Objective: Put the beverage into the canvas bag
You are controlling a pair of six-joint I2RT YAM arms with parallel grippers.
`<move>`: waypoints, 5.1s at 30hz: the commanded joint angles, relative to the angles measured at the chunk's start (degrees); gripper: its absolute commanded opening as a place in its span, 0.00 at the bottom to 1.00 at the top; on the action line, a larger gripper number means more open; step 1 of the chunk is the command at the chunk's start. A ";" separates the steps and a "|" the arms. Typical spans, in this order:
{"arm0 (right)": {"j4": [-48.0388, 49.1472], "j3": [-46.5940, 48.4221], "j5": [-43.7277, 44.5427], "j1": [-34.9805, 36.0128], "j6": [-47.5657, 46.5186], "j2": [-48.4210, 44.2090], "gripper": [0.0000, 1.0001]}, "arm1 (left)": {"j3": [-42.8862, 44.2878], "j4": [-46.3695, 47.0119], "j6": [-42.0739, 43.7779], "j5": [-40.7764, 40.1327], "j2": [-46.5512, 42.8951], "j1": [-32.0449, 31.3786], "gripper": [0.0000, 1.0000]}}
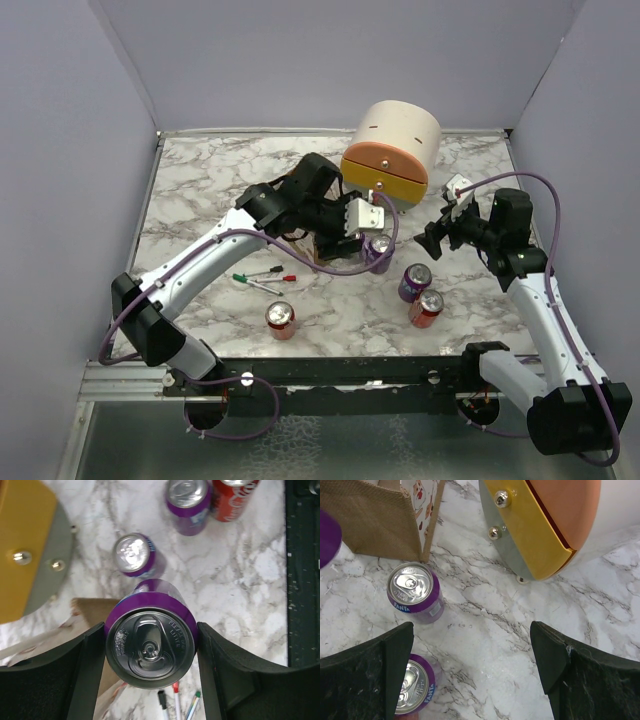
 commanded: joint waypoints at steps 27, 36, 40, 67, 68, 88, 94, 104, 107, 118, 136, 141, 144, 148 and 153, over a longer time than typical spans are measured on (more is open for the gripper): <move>1.08 -0.92 0.93 -0.34 -0.86 0.06 1.00 | 14.34 10.52 -17.22 -25.34 3.30 14.88 0.00; 0.93 -0.87 0.56 -0.28 -1.05 -0.19 1.00 | 16.37 8.29 -21.79 -21.65 7.26 19.84 0.00; 0.92 -0.88 0.34 -0.32 -1.04 -0.31 1.00 | 17.81 6.82 -24.23 -17.44 9.63 22.27 0.00; 0.33 -0.34 -2.19 -0.31 -0.59 2.35 1.00 | 13.25 11.78 -27.04 -7.78 19.65 25.68 0.00; 0.33 -0.38 -2.15 -0.28 -0.57 2.23 1.00 | 13.09 11.89 -27.24 -7.67 19.92 25.73 0.00; 0.51 -0.69 -2.36 -0.30 -0.38 1.95 1.00 | 5.09 21.76 -31.30 -12.61 20.94 25.77 0.00; 0.49 -0.69 -2.36 -0.28 -0.36 1.85 1.00 | 5.77 21.95 -30.80 -13.32 22.64 25.78 0.00; 0.47 -0.78 -2.25 -0.28 -0.35 1.84 1.00 | 4.05 25.83 -30.40 -14.28 23.50 25.78 0.05; 0.50 -0.78 -2.28 -0.29 -0.37 1.84 1.00 | 3.16 26.67 -30.10 -14.87 23.77 25.78 0.09; 0.59 -0.93 -2.06 -0.35 -0.42 1.62 1.00 | 3.63 25.16 -28.89 -15.12 26.96 25.70 0.29; 0.59 -0.88 -2.01 -0.33 -0.45 1.61 1.00 | 8.30 21.36 -29.70 -13.85 26.10 25.78 0.84; 0.58 -0.89 -1.98 -0.28 -0.49 1.65 1.00 | 9.45 20.34 -29.74 -12.35 24.47 25.78 0.88; 0.59 -0.85 -1.97 -0.36 -0.46 1.70 1.00 | 10.42 19.19 -29.43 -12.03 23.41 25.76 0.89; 0.59 -0.87 -2.03 -0.28 -0.45 1.66 1.00 | 10.34 18.79 -28.75 -12.04 21.13 25.78 0.89; 0.60 -0.90 -1.89 -0.28 -0.42 1.53 1.00 | 10.36 18.03 -26.83 -13.63 18.32 25.77 0.89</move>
